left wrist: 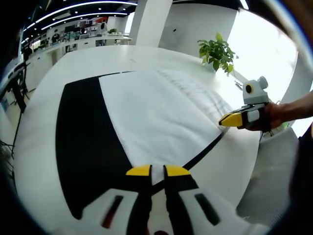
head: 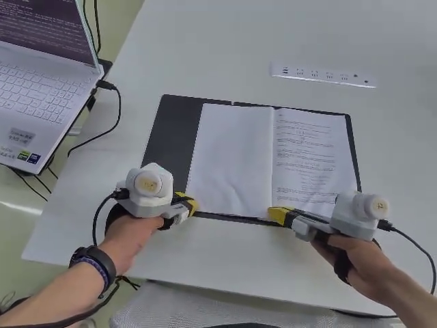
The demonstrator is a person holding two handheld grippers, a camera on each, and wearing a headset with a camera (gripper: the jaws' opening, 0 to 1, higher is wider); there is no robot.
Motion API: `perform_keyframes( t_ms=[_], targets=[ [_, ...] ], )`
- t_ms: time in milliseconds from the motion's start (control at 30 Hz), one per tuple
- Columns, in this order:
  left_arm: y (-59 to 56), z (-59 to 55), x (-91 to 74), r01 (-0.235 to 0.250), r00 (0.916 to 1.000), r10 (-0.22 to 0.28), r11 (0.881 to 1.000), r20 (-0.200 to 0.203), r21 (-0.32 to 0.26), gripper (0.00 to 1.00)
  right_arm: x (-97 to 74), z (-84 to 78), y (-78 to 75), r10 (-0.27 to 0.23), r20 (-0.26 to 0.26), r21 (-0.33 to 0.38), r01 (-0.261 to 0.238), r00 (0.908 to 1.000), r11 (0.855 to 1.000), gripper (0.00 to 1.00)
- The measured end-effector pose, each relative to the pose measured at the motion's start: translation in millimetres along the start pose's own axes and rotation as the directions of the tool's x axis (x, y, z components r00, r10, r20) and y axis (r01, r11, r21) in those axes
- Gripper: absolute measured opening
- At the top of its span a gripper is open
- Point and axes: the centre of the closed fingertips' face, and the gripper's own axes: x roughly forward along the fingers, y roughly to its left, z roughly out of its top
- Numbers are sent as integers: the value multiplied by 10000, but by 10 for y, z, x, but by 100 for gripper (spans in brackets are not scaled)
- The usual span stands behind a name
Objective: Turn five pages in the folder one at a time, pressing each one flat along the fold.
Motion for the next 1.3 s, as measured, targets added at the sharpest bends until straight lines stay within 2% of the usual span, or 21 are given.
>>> perform_keyframes(
  t_ms=[367, 467, 700, 933, 1033, 1100, 1300],
  targets=[
    [-91, 190, -149, -42, 9996, 26, 9984, 291, 563, 13, -216, 89, -39, -550, 118, -502, 555, 9984, 9972, 16],
    [-138, 245, -207, -39, 9994, 7, 9958, 351, 915, 14, -293, 114, -48, -744, 160, -696, 754, 9971, 9947, 18],
    [-194, 342, -319, -148, 9982, 71, 9915, 594, 1295, 17, -476, 217, -63, -1107, 443, -1033, 1148, 9929, 9880, 22],
    [-238, 455, -468, -277, 9963, 138, 9857, 844, 1664, 20, -657, 316, -58, -1358, 643, -1666, 1448, 9887, 9753, 28],
    [-231, 503, -519, -414, 9952, 248, 9833, 948, 1770, 22, -748, 351, -92, -1656, 748, -2106, 1779, 9834, 9613, 35],
    [-237, 527, -557, -471, 9945, 290, 9821, 1009, 1823, 23, -811, 369, -83, -1687, 806, -2163, 1825, 9824, 9591, 40],
    [-282, 561, -673, -617, 9914, 374, 9788, 1256, 1952, 28, -1029, 421, -114, -1964, 1068, -2432, 2171, 9747, 9454, 44]
  ],
)
